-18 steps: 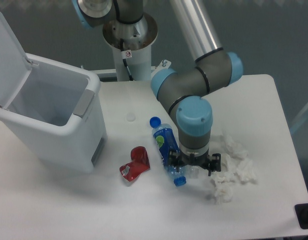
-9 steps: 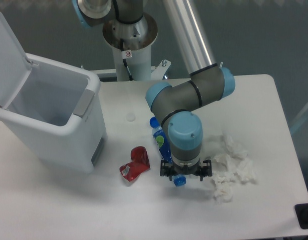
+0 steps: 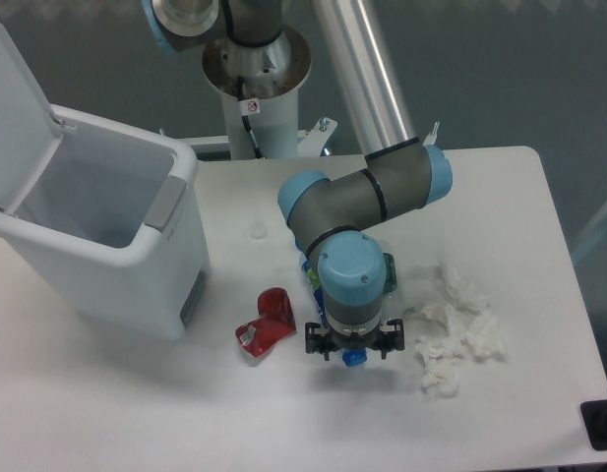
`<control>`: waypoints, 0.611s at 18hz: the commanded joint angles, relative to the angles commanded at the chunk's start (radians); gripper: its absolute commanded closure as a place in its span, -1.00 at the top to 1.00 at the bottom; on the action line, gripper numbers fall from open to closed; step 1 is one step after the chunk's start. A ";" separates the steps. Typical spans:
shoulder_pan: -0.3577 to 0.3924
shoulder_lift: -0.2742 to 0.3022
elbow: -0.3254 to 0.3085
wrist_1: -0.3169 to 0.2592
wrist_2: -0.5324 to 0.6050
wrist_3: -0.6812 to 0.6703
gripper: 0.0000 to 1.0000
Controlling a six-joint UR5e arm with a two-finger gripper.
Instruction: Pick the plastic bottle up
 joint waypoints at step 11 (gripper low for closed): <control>-0.002 -0.011 -0.002 0.011 0.028 -0.002 0.41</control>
